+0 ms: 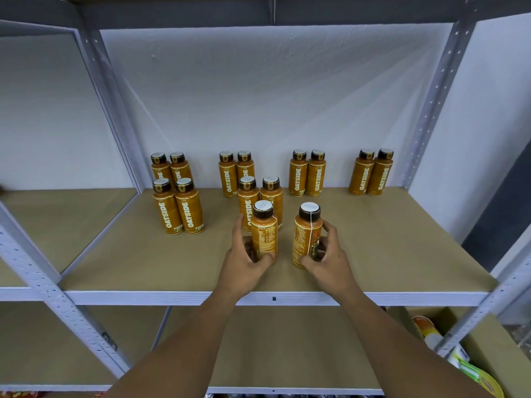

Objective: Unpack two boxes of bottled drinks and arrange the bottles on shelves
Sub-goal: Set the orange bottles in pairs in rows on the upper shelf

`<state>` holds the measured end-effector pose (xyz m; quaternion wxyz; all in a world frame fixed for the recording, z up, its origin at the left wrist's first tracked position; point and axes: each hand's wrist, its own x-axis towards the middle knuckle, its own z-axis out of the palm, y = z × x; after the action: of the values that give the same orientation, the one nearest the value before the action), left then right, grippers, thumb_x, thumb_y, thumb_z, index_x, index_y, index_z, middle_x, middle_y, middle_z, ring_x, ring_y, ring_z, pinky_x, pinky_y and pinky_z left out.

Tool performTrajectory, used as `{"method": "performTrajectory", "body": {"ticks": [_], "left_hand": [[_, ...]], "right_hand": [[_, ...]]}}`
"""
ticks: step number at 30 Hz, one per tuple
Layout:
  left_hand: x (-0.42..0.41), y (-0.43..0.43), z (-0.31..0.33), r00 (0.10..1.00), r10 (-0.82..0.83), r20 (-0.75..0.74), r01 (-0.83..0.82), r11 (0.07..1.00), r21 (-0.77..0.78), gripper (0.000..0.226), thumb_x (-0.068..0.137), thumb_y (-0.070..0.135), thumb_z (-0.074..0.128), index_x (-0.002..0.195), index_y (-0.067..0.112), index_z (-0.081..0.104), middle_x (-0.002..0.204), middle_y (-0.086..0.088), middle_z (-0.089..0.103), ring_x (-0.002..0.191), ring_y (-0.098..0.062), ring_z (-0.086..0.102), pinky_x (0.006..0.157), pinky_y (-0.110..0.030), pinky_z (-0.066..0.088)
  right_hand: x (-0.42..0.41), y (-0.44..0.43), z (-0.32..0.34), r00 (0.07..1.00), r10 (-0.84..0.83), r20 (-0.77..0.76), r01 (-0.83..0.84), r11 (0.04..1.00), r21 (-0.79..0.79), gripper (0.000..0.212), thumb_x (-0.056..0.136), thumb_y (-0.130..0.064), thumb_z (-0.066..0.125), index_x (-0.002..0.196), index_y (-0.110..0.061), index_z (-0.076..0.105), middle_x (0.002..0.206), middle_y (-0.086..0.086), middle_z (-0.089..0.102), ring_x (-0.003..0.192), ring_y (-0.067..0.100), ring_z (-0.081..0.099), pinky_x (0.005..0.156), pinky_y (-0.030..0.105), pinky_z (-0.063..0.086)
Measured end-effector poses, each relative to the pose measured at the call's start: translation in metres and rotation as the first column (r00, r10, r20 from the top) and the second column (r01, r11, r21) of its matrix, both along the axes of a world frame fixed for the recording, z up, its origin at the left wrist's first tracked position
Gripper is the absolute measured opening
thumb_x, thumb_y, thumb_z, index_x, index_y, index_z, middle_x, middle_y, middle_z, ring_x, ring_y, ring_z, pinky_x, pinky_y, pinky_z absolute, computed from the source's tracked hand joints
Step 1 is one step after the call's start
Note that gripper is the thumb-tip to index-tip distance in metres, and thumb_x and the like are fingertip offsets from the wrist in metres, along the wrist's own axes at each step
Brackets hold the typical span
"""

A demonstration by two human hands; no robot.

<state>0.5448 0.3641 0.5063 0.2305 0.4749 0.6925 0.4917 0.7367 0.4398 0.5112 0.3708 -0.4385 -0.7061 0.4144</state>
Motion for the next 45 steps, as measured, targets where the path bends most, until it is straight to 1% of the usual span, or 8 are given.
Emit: {"method": "performTrajectory", "body": {"ticks": [7, 10, 14, 24, 28, 33, 39, 45], "left_hand": [[0.0032, 0.0011, 0.0019, 1.000, 0.017, -0.025, -0.017, 1.000, 0.007, 0.116, 0.079, 0.042, 0.087, 0.158, 0.047, 0.001, 0.144, 0.003, 0.055, 0.126, -0.017, 0.056, 0.103, -0.036, 0.052], [0.0026, -0.0006, 0.0010, 1.000, -0.023, -0.017, 0.023, 1.000, 0.000, 0.112, 0.086, 0.032, 0.082, 0.158, 0.047, -0.002, 0.156, 0.004, 0.047, 0.136, -0.019, 0.052, 0.106, -0.033, 0.046], [0.0005, -0.0018, -0.0001, 0.999, -0.039, -0.024, 0.039, 0.999, -0.008, 0.111, 0.088, 0.026, 0.080, 0.157, 0.049, -0.004, 0.149, 0.005, 0.054, 0.133, -0.015, 0.055, 0.106, -0.030, 0.046], [0.0047, -0.0013, 0.0047, 0.999, -0.026, -0.040, 0.026, 1.000, 0.000, 0.121, 0.079, 0.041, 0.087, 0.157, 0.050, -0.005, 0.160, 0.006, 0.040, 0.140, -0.020, 0.048, 0.109, -0.041, 0.048], [0.0000, -0.0019, 0.0013, 0.999, -0.034, -0.008, 0.034, 0.999, -0.003, 0.115, 0.086, 0.029, 0.082, 0.155, 0.055, -0.006, 0.153, 0.004, 0.050, 0.137, -0.019, 0.052, 0.110, -0.040, 0.048], [0.0040, -0.0010, 0.0029, 0.999, 0.033, -0.039, -0.033, 0.999, 0.004, 0.117, 0.081, 0.038, 0.086, 0.158, 0.047, 0.000, 0.143, 0.005, 0.057, 0.120, -0.011, 0.058, 0.100, -0.032, 0.053], [0.0040, -0.0033, 0.0020, 0.999, 0.019, -0.034, -0.019, 1.000, 0.001, 0.114, 0.085, 0.034, 0.083, 0.157, 0.049, -0.004, 0.153, 0.003, 0.050, 0.134, -0.018, 0.055, 0.108, -0.040, 0.050], [0.0048, -0.0041, 0.0029, 0.999, 0.007, -0.050, -0.008, 1.000, -0.022, 0.115, 0.085, 0.030, 0.083, 0.156, 0.050, -0.005, 0.148, 0.003, 0.055, 0.129, -0.014, 0.058, 0.107, -0.040, 0.051]], "right_hand": [[-0.0014, -0.0001, -0.0005, 1.000, -0.023, 0.008, 0.023, 1.000, 0.013, 0.091, 0.085, -0.015, 0.080, 0.152, -0.037, 0.022, 0.147, 0.001, 0.051, 0.124, 0.016, 0.053, 0.101, 0.030, 0.047], [-0.0007, 0.0003, -0.0006, 1.000, -0.021, -0.006, 0.021, 1.000, 0.013, 0.091, 0.084, -0.013, 0.081, 0.151, -0.037, 0.024, 0.148, 0.000, 0.050, 0.124, 0.014, 0.052, 0.099, 0.028, 0.047], [-0.0006, 0.0011, -0.0017, 1.000, -0.027, 0.002, 0.027, 0.999, 0.021, 0.090, 0.083, -0.012, 0.080, 0.150, -0.037, 0.025, 0.143, -0.001, 0.052, 0.123, 0.017, 0.054, 0.095, 0.027, 0.047], [-0.0001, 0.0006, -0.0014, 1.000, -0.028, 0.010, 0.028, 0.999, 0.028, 0.091, 0.084, -0.013, 0.081, 0.151, -0.036, 0.024, 0.146, 0.001, 0.050, 0.121, 0.014, 0.052, 0.099, 0.029, 0.048], [-0.0008, 0.0014, -0.0016, 1.000, -0.025, 0.015, 0.025, 0.999, 0.028, 0.092, 0.084, -0.014, 0.081, 0.151, -0.037, 0.023, 0.144, 0.001, 0.052, 0.120, 0.014, 0.053, 0.096, 0.027, 0.047], [-0.0008, 0.0006, -0.0005, 0.999, -0.028, 0.016, 0.027, 0.999, 0.022, 0.092, 0.084, -0.013, 0.081, 0.152, -0.036, 0.023, 0.145, 0.001, 0.051, 0.118, 0.012, 0.052, 0.097, 0.027, 0.047], [0.0001, -0.0013, -0.0004, 0.999, -0.032, 0.018, 0.031, 0.999, 0.027, 0.092, 0.084, -0.014, 0.080, 0.152, -0.037, 0.022, 0.147, 0.002, 0.051, 0.121, 0.014, 0.053, 0.098, 0.029, 0.047], [-0.0001, -0.0031, -0.0006, 1.000, -0.019, 0.022, 0.019, 1.000, 0.020, 0.092, 0.086, -0.015, 0.079, 0.153, -0.037, 0.020, 0.149, 0.002, 0.053, 0.126, 0.015, 0.054, 0.098, 0.025, 0.044]]}}
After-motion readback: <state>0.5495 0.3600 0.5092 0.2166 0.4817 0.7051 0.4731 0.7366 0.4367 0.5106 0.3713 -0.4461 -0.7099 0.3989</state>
